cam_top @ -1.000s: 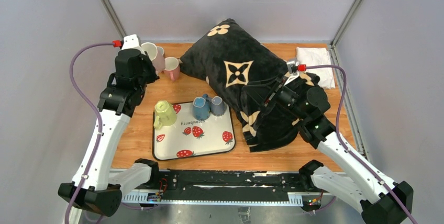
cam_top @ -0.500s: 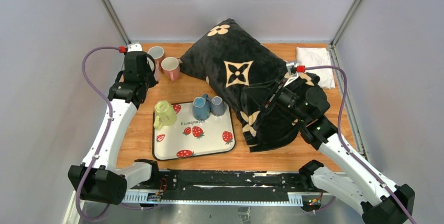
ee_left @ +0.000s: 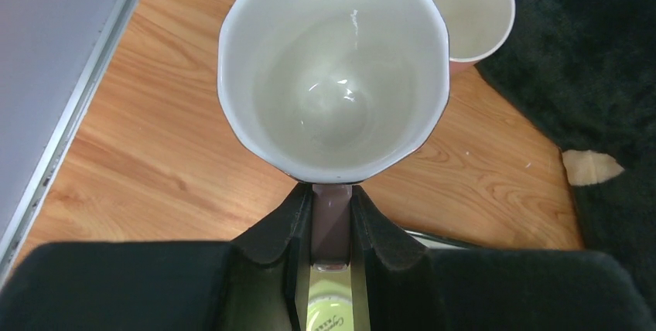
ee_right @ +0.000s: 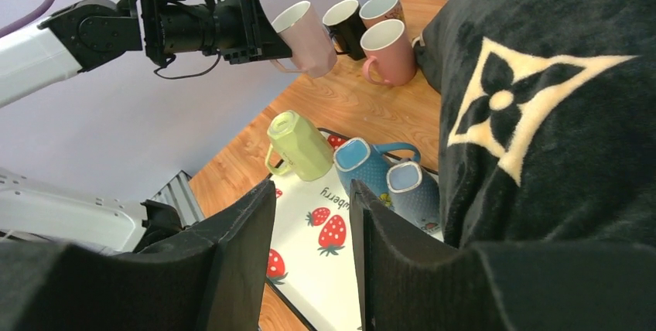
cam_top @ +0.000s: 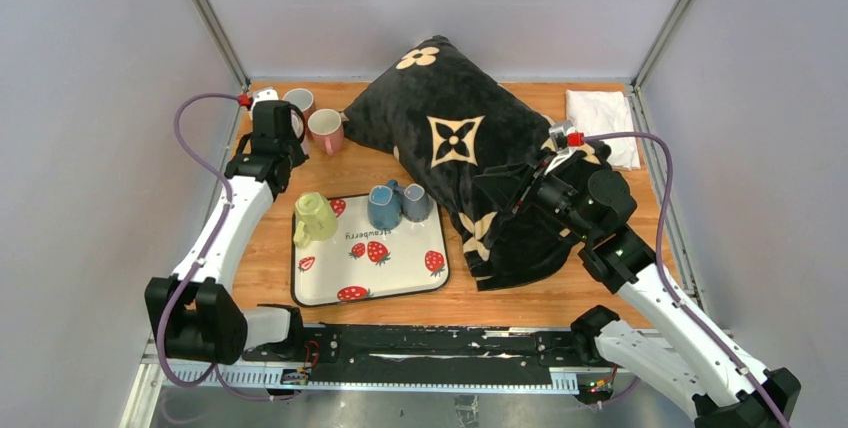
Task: Turn the mug right side up
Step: Place the cup at the corner of the board, then turn over the cup on the tray.
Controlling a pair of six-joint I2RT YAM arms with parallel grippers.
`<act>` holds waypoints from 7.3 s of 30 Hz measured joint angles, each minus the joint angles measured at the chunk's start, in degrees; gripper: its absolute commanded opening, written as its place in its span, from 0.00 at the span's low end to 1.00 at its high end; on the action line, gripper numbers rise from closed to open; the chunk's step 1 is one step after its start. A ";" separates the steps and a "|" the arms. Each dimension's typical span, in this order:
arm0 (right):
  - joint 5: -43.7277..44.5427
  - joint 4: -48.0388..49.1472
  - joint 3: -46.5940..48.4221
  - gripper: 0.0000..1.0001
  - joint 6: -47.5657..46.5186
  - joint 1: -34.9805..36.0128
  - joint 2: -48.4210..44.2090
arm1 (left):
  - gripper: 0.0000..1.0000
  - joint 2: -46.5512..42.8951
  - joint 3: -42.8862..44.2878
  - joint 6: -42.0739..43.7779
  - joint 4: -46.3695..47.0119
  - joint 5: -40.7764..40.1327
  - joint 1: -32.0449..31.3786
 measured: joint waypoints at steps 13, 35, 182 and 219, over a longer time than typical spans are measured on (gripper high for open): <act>3.23 -6.19 1.38 0.45 -5.27 0.00 -3.69 | 0.00 9.31 -2.25 -0.85 9.70 -3.19 0.07; 5.64 -10.73 2.75 0.45 -7.58 0.00 -4.20 | 0.00 16.31 -4.74 1.79 20.26 -4.57 1.18; 0.52 -4.09 0.55 0.45 -0.76 0.00 3.32 | 0.91 -9.73 -20.09 -10.91 -5.14 18.10 -7.39; -0.50 -2.32 -0.26 0.45 0.44 0.00 6.19 | 0.40 -8.44 -23.76 -11.89 -2.45 20.28 -9.60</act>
